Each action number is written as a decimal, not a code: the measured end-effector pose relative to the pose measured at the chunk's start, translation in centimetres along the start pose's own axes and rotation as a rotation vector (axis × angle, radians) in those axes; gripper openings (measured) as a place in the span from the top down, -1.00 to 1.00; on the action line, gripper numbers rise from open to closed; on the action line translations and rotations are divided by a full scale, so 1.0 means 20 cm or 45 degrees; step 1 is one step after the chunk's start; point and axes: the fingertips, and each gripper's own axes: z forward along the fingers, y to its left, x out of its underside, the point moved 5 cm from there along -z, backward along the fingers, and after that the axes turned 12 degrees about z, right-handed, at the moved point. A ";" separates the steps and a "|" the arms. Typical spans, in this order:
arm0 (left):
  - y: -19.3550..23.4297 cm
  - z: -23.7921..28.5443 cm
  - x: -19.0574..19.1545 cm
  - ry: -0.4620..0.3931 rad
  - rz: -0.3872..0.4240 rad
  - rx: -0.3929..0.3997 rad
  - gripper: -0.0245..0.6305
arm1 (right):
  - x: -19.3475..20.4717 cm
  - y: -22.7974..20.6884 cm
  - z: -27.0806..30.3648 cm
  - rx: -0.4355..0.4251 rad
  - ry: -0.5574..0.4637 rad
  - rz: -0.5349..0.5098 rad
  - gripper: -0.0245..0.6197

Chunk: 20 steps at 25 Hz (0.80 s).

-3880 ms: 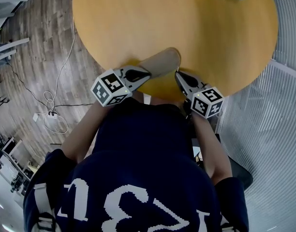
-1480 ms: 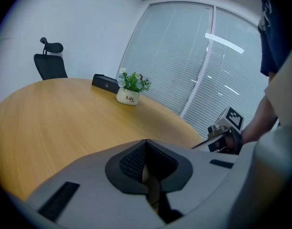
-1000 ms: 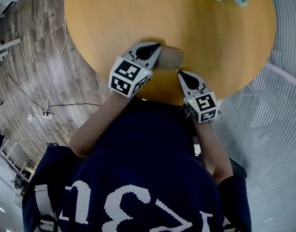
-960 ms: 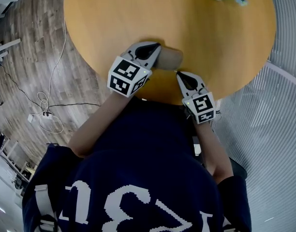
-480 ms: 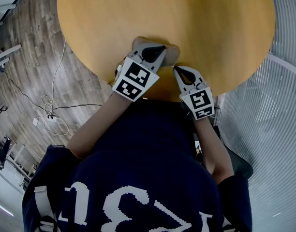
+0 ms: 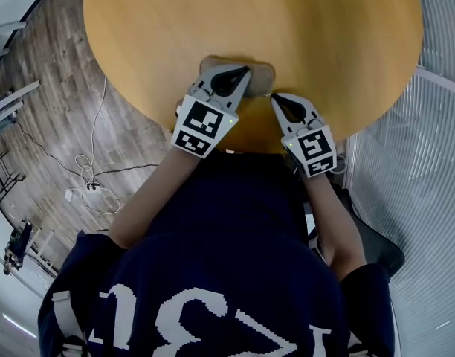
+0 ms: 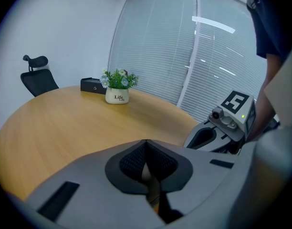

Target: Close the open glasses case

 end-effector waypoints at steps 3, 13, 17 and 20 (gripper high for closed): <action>0.03 0.00 0.00 -0.011 -0.055 -0.018 0.89 | -0.03 -0.04 0.01 0.030 -0.040 0.060 0.86; 0.04 0.00 0.00 -0.018 -0.095 -0.037 0.89 | -0.14 -0.23 0.05 0.119 -0.112 0.063 0.86; 0.04 0.01 0.00 -0.012 -0.107 -0.035 0.89 | -0.28 -0.29 0.17 0.013 -0.051 -0.142 0.86; 0.04 0.02 0.01 -0.015 -0.120 -0.047 0.89 | -0.36 -0.29 0.28 -0.115 0.070 -0.272 0.86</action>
